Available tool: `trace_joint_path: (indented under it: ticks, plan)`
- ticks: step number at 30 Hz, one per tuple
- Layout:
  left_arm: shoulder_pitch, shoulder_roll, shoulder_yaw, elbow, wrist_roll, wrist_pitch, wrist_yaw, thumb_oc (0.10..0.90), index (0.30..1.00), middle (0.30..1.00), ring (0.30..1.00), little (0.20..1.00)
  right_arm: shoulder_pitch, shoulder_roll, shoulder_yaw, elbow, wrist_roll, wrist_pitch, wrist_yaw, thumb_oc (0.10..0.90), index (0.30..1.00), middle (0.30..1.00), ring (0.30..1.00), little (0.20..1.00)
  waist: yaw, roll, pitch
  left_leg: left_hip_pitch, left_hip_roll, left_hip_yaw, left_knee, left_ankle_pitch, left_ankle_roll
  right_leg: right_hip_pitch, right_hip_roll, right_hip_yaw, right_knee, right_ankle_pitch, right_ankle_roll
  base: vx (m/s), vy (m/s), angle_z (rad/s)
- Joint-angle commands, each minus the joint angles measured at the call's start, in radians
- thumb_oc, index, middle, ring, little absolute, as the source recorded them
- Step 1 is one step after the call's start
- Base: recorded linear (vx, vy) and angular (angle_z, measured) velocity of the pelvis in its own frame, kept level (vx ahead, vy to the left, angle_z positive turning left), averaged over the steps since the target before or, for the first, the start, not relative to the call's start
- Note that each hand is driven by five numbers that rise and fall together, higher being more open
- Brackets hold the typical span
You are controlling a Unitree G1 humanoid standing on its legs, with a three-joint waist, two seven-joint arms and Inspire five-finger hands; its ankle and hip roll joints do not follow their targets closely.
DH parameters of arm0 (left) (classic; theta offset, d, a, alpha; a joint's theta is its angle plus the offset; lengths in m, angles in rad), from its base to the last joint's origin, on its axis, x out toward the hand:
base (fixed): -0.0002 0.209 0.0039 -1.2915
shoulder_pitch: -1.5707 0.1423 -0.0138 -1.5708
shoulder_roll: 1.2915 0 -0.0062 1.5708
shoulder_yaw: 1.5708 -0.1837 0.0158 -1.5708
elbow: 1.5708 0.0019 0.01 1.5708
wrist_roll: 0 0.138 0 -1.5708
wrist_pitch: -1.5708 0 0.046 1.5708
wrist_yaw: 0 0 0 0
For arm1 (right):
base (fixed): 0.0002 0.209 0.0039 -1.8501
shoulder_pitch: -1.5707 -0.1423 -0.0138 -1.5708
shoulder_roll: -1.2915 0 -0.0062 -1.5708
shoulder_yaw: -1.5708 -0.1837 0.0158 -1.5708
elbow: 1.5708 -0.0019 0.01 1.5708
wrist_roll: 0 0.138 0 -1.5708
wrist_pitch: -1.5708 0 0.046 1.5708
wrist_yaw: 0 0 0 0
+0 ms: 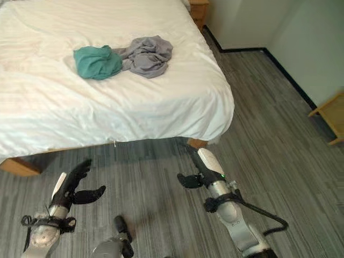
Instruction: Pick up bed clothes into laundry basket.
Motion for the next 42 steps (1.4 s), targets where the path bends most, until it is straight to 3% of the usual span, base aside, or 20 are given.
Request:
trace_joint_path:
  ticks: [1,2,4,6,7,9,10,13,15,16,17,19,21,22,24,26,30,34,37,42]
  plan:
    - [-0.065,0.068,0.034,-0.141,-0.013,-0.097,0.051,0.8,0.9,0.9,0.9,0.9,-0.16,-0.002,-0.061,-0.108,-0.01,-0.079,-0.05,0.8,0.9,0.9,0.9,0.9,-0.01,0.012,-0.049,0.104,0.023,0.042,0.002,-0.222,-0.07,-0.029,-0.135,-0.071,0.12,0.113,0.075,0.42,-0.024,0.51]
    - [-0.067,0.073,0.044,-0.151,-0.014,-0.101,0.048,0.8,0.9,0.9,0.9,0.9,-0.177,0.002,-0.058,-0.118,-0.008,-0.078,-0.044,0.8,0.9,0.9,0.9,0.9,-0.01,0.031,-0.049,0.138,0.039,0.038,0.002,-0.24,-0.087,-0.063,-0.179,-0.124,-0.004,0.06,0.028,0.45,-0.117,0.27]
    - [-0.066,0.066,0.045,-0.155,-0.012,-0.102,0.04,0.8,0.9,0.9,0.9,0.9,-0.179,-0.002,-0.058,-0.127,-0.006,-0.079,-0.044,0.8,0.9,0.9,0.9,0.9,-0.022,0.038,-0.047,0.165,0.042,0.02,0.002,-0.251,-0.104,-0.096,-0.161,-0.133,-0.166,0.065,0.003,0.43,-0.225,-0.01]
    - [-0.082,0.061,0.045,-0.143,-0.014,-0.103,0.034,0.8,0.9,0.9,0.9,0.9,-0.17,-0.007,-0.065,-0.134,0.005,-0.076,-0.045,0.8,0.9,0.9,0.9,0.9,-0.033,0.033,-0.049,0.2,0.056,0.001,0.002,-0.271,-0.134,-0.115,-0.145,-0.129,-0.451,0.162,0.024,0.42,-0.289,0.32]
    - [-0.096,0.058,0.043,-0.136,-0.012,-0.103,0.04,0.8,0.9,0.9,0.9,0.9,-0.163,-0.004,-0.067,-0.138,0.004,-0.075,-0.05,0.8,0.9,0.9,0.9,0.9,-0.046,0.031,-0.044,0.218,0.062,-0.01,0.002,-0.284,-0.147,-0.151,-0.15,-0.094,-0.498,0.178,0.04,0.37,-0.226,0.46]
    - [-0.117,0.055,0.04,-0.117,-0.007,-0.108,0.046,0.8,0.9,0.9,0.9,0.9,-0.154,0.001,-0.07,-0.143,0.001,-0.073,-0.051,0.8,0.9,0.9,0.9,0.9,-0.051,0.031,-0.039,0.234,0.066,-0.016,0.002,-0.296,-0.158,-0.19,-0.157,-0.048,-0.502,0.183,0.058,0.31,-0.163,0.61]
    - [-0.14,0.047,0.03,-0.098,0.004,-0.114,0.047,0.8,0.9,0.9,0.9,0.9,-0.119,0.0,-0.087,-0.164,-0.017,-0.075,-0.052,0.8,0.9,0.9,0.9,0.9,-0.076,0.025,-0.038,0.264,0.064,-0.053,0.002,-0.322,-0.164,-0.22,-0.142,0.047,-0.502,0.184,0.067,0.27,-0.141,0.66]
    - [-0.142,0.023,0.006,-0.083,0.009,-0.123,0.03,0.8,0.9,0.9,0.9,0.9,-0.051,-0.007,-0.108,-0.174,-0.043,-0.085,-0.039,0.8,0.9,0.9,0.9,0.9,-0.1,0.021,-0.062,0.334,0.06,-0.091,0.002,-0.341,-0.169,-0.164,-0.113,0.095,-0.502,0.203,0.061,0.5,-0.31,0.74]
    - [-0.142,-0.001,-0.012,-0.092,-0.01,-0.123,0.02,0.8,0.9,0.9,0.9,0.9,-0.015,-0.032,-0.135,-0.177,-0.05,-0.093,-0.039,0.8,0.9,0.9,0.9,0.9,-0.109,0.027,-0.05,0.241,0.128,-0.118,0.273,-0.333,-0.194,-0.094,-0.094,0.058,-0.502,0.179,0.022,0.34,-0.384,0.53]
    - [-0.143,-0.001,-0.012,-0.092,-0.01,-0.123,0.02,0.8,0.9,0.9,0.9,0.9,-0.014,-0.032,-0.136,-0.178,-0.05,-0.093,-0.039,0.8,0.9,0.9,0.9,0.9,-0.111,0.029,-0.051,0.236,0.132,-0.121,0.281,-0.336,-0.194,-0.094,-0.092,0.055,-0.502,0.178,0.022,0.22,-0.441,0.58]
    - [-0.153,-0.021,-0.031,-0.099,-0.03,-0.123,0.014,0.8,0.9,0.9,0.9,0.9,0.006,-0.051,-0.161,-0.18,-0.046,-0.097,-0.043,0.8,0.9,0.9,0.9,0.9,-0.112,0.018,-0.023,0.131,0.228,-0.115,0.555,-0.264,-0.225,-0.015,-0.08,-0.002,-0.502,0.14,-0.024,0.2,-0.405,0.49]
    - [-0.163,-0.02,-0.035,-0.102,-0.043,-0.125,0.014,0.8,0.9,0.9,0.9,0.9,0.008,-0.065,-0.171,-0.163,-0.047,-0.095,-0.051,0.8,0.9,0.9,0.9,0.9,-0.12,-0.001,-0.014,0.089,0.316,0.008,0.637,-0.191,-0.247,0.031,-0.076,-0.049,-0.502,0.112,-0.05,0.24,-0.348,0.63]
    - [-0.152,-0.007,-0.029,-0.115,-0.051,-0.126,0.0,0.8,0.9,0.9,0.9,0.9,0.017,-0.079,-0.18,-0.146,-0.052,-0.087,-0.053,0.8,0.9,0.9,0.9,0.9,-0.122,0.0,-0.018,0.093,0.344,0.084,0.557,-0.176,-0.267,0.051,-0.067,-0.053,-0.502,0.095,-0.054,0.17,-0.054,0.38]
    - [-0.15,-0.008,-0.029,-0.116,-0.051,-0.125,-0.001,0.8,0.9,0.9,0.9,0.9,0.018,-0.08,-0.18,-0.146,-0.052,-0.088,-0.053,0.8,0.9,0.9,0.9,0.9,-0.121,-0.001,-0.019,0.098,0.339,0.088,0.547,-0.172,-0.266,0.051,-0.069,-0.052,-0.502,0.095,-0.054,0.12,0.025,0.05]
    - [-0.135,0.002,-0.022,-0.128,-0.06,-0.128,-0.017,0.8,0.9,0.9,0.9,0.9,0.038,-0.095,-0.202,-0.143,-0.049,-0.09,-0.05,0.8,0.9,0.9,0.9,0.9,-0.132,0.001,-0.037,0.107,0.328,0.122,0.375,-0.137,-0.267,0.058,-0.071,-0.054,-0.502,0.094,-0.048,0.18,0.151,-0.01]
    - [-0.13,0.007,-0.031,-0.12,-0.068,-0.125,-0.018,0.8,0.9,0.9,0.9,0.9,0.042,-0.108,-0.208,-0.144,-0.037,-0.097,-0.051,0.8,0.9,0.9,0.9,0.9,-0.143,0.026,-0.063,0.142,0.287,0.038,0.11,-0.064,-0.275,0.068,-0.075,-0.044,-0.502,0.086,-0.027,0.25,0.294,-0.01]
    - [-0.123,-0.002,-0.044,-0.119,-0.099,-0.125,-0.01,0.8,0.9,0.9,0.9,0.9,0.037,-0.133,-0.204,-0.146,-0.047,-0.097,-0.063,0.8,0.9,0.9,0.9,0.9,-0.13,0.057,-0.074,0.174,0.285,-0.109,0.019,-0.031,-0.297,0.089,-0.081,-0.021,-0.502,0.081,-0.017,0.12,0.238,-0.27]
    - [-0.144,-0.015,-0.074,-0.114,-0.102,-0.12,-0.02,0.8,0.9,0.9,0.9,0.9,0.048,-0.122,-0.234,-0.167,-0.069,-0.105,-0.082,0.8,0.9,0.9,0.9,0.9,-0.151,0.065,-0.098,0.2,0.265,-0.109,0.003,-0.098,-0.289,0.097,-0.11,-0.027,-0.502,0.101,0.008,0.06,0.254,-0.23]
    - [-0.153,-0.011,-0.088,-0.119,-0.101,-0.12,-0.026,0.8,0.9,0.9,0.9,0.9,0.045,-0.106,-0.243,-0.173,-0.093,-0.093,-0.093,0.8,0.9,0.9,0.9,0.9,-0.152,0.054,-0.113,0.19,0.224,-0.113,0.002,-0.14,-0.27,0.087,-0.143,-0.019,-0.502,0.129,0.022,0.03,0.318,0.29]
    - [-0.163,0.009,-0.089,-0.119,-0.096,-0.12,-0.031,0.8,0.9,0.9,0.9,0.9,0.026,-0.036,-0.26,-0.181,-0.163,-0.066,-0.132,0.8,0.9,0.9,0.9,0.9,-0.134,-0.004,-0.111,0.213,0.099,-0.103,0.002,-0.251,-0.189,0.057,-0.243,0.012,-0.496,0.245,0.073,0.01,0.379,0.02]
